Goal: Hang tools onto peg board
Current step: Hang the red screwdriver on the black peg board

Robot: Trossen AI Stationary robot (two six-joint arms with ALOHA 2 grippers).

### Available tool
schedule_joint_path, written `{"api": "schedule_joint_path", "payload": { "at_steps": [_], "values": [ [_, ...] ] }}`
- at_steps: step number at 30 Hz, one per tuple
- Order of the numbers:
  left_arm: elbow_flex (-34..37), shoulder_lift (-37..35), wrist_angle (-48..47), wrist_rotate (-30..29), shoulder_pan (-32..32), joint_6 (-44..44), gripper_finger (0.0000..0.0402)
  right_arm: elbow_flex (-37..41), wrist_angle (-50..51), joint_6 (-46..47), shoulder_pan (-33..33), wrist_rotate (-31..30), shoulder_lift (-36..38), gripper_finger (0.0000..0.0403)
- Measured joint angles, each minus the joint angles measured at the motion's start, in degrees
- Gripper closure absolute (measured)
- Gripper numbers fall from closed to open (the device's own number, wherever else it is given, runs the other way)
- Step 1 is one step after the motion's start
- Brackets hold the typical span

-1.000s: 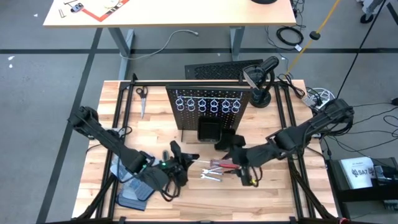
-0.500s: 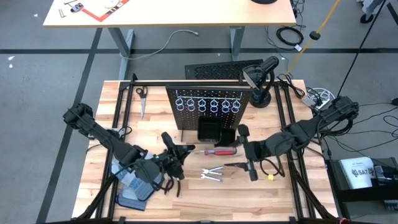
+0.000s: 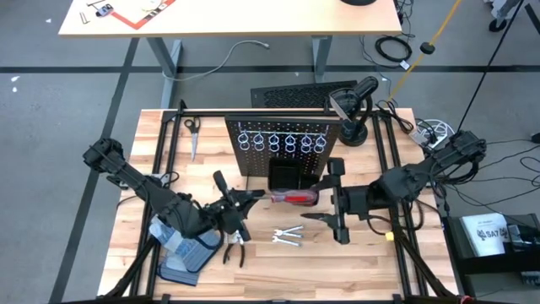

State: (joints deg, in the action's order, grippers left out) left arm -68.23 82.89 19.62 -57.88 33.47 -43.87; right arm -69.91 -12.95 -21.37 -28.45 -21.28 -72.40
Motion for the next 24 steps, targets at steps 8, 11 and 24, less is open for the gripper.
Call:
{"api": "schedule_joint_path", "payload": {
  "at_steps": [8,11,24],
  "values": [
    [0.0,0.0,2.2,3.3,-2.6,1.2,0.0394,0.0,-8.5,-3.9,1.0,0.2,0.0,0.0177],
    [0.0,0.0,2.2,4.4,-3.5,3.3,0.0394,0.0,-8.8,-3.1,2.2,0.3,0.0,0.0177],
    [0.0,0.4,0.9,5.4,-5.6,6.1,0.0394,0.0,-13.9,-2.9,4.9,1.8,-2.8,0.0199]
  ]
}}
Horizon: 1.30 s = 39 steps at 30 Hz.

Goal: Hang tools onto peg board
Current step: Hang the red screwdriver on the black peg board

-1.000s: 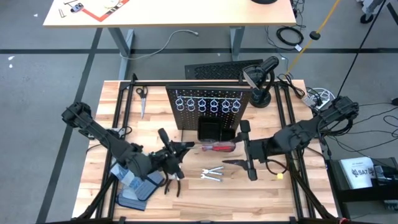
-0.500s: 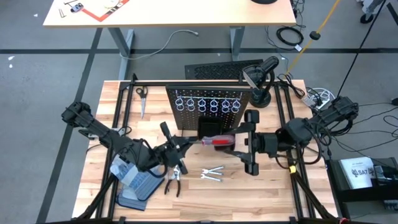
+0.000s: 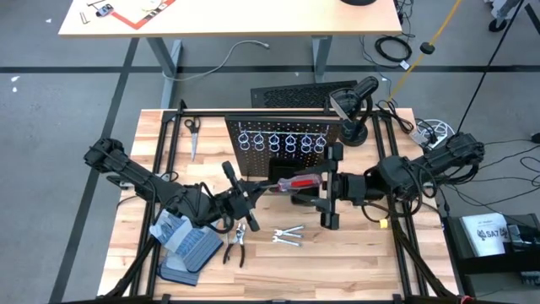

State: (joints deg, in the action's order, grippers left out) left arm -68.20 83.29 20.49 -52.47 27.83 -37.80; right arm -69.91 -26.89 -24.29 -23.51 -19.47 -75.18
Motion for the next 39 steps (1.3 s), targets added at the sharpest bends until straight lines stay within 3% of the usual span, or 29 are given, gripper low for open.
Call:
{"api": "schedule_joint_path", "payload": {
  "at_steps": [7,16,28,34,39],
  "values": [
    [0.0,0.0,-0.3,0.1,-0.1,-0.3,0.0394,0.0,-1.6,-0.2,0.2,0.6,0.0,0.0288],
    [-0.1,0.0,-0.9,-0.3,-0.1,0.2,0.0380,0.1,-3.5,-1.7,0.3,0.3,0.0,0.0290],
    [0.1,0.0,-1.9,-16.4,2.4,0.0,0.0263,-1.0,-4.0,-5.6,0.2,-8.0,6.9,0.0290],
    [0.1,-0.1,-1.8,-24.4,4.1,-1.8,0.0256,-1.0,0.5,-3.9,0.2,-13.5,12.7,0.0290],
    [0.1,-1.7,-1.7,-24.7,5.2,-1.9,0.0263,-1.0,6.5,-3.0,0.2,-20.2,16.6,0.0290]
  ]
}}
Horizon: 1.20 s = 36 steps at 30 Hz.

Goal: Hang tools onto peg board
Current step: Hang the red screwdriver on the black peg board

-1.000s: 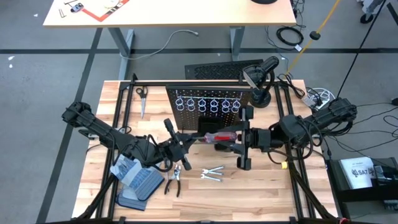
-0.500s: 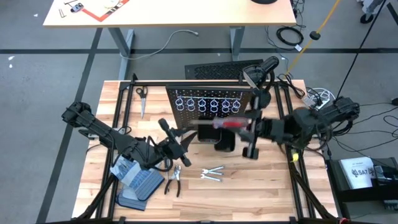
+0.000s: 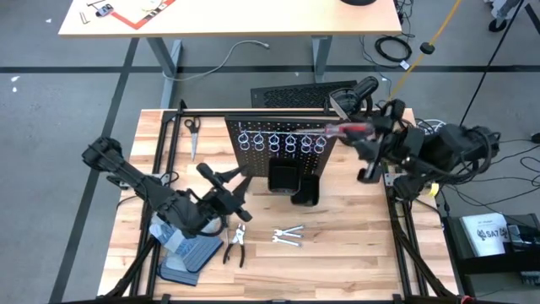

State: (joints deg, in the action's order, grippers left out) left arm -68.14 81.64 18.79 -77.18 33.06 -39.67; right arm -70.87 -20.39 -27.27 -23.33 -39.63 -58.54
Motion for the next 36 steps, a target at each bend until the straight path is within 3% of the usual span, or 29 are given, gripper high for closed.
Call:
{"api": "schedule_joint_path", "payload": {
  "at_steps": [22,36],
  "values": [
    [0.0,-1.1,0.0,0.1,1.6,0.4,0.0327,0.0,19.8,15.9,0.0,-0.8,13.8,0.0290],
    [0.0,-1.1,-0.1,0.6,1.6,1.9,0.0346,0.0,22.6,20.5,0.0,2.5,13.0,0.0290]
  ]
}}
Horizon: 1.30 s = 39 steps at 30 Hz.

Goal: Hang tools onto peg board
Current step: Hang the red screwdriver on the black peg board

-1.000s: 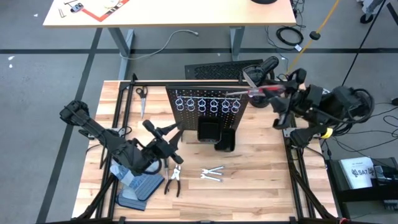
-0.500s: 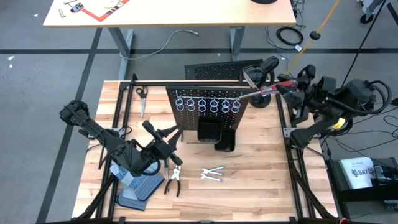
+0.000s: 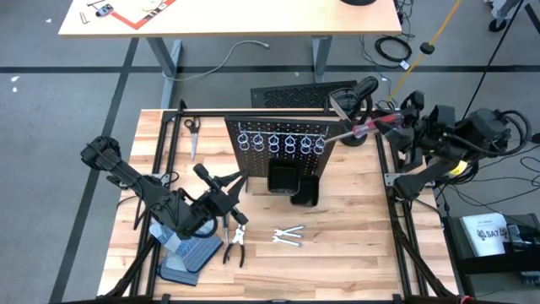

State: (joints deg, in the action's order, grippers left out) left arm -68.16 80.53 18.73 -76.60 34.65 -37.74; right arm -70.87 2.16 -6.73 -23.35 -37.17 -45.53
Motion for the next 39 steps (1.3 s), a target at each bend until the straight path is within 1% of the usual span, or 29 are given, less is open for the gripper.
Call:
{"api": "schedule_joint_path", "payload": {
  "at_steps": [14,31,39],
  "values": [
    [0.0,0.0,-0.1,0.0,0.0,0.8,0.0346,0.0,1.5,2.2,0.0,-0.5,-1.0,0.0290],
    [0.0,0.0,-0.2,0.0,0.0,1.4,0.0346,0.0,0.2,2.8,0.0,-0.2,-4.5,0.0290],
    [0.0,0.0,-0.2,0.5,0.0,1.5,0.0346,-5.5,4.3,2.6,0.0,-0.5,-8.2,0.0290]
  ]
}}
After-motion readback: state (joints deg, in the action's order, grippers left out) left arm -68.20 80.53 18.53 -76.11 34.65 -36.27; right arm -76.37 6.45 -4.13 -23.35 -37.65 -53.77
